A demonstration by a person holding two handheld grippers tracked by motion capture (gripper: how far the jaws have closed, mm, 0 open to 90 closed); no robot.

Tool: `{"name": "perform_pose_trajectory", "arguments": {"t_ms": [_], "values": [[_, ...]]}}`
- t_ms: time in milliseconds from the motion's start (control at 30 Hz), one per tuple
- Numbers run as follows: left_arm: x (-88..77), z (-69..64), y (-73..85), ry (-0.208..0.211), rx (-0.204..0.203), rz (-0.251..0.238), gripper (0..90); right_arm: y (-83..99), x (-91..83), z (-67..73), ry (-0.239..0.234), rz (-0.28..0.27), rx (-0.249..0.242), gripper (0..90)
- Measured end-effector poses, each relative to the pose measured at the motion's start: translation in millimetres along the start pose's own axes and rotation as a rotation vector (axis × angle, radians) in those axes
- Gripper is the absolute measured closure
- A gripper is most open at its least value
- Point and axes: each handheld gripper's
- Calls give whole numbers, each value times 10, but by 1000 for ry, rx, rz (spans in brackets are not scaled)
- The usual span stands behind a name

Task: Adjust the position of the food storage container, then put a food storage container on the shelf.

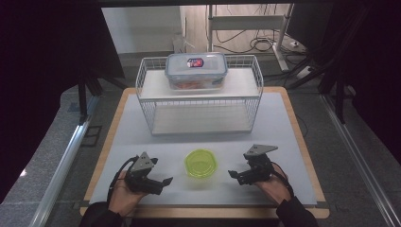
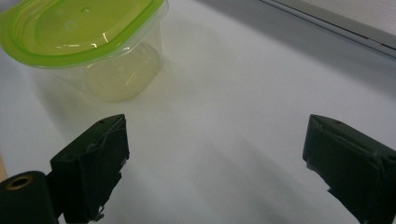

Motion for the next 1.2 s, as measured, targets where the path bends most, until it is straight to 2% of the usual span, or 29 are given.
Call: {"name": "perform_pose_trajectory", "arguments": {"t_ms": [133, 300, 400, 500, 600, 633, 667, 700, 967, 1067, 1200], "values": [[-56, -9, 47, -10, 9, -20, 44, 7, 12, 5, 8, 10, -7, 68], [-67, -1, 68, -14, 11, -39, 35, -7, 20, 11, -7, 13, 14, 51], [-65, 3, 73, -14, 11, -38, 32, -38, 1, 26, -14, 7, 19, 22], [-63, -2, 72, -19, 18, -36, 32, -71, -9, 39, -28, 25, 19, 15], [-57, -2, 74, -20, 20, -29, 33, -104, -3, 46, -48, 51, 41, 29], [-57, -2, 74, -21, 20, -29, 35, -137, -9, 45, -58, 56, 59, 81], [-58, -2, 73, -21, 20, -29, 35, -137, -9, 45, -58, 56, 59, 81], [-60, -2, 73, -21, 19, -28, 37, -180, -19, 30, -82, 57, 88, 133], [-93, -7, 116, -23, 8, -18, 46, -330, -6, -25, -152, 47, 159, 244], [-105, -3, 125, -24, 4, -19, 48, -403, 31, -42, -168, 37, 177, 279], [-91, -6, 125, -19, 6, -11, 51, -502, 123, -31, -205, 50, 206, 319]]}}
Point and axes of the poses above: each handheld gripper's, and its own axes: x roughly forward along the jaws, y roughly out of its underside, z roughly to its left, and after that the axes turned 9 degrees about y, right-handed
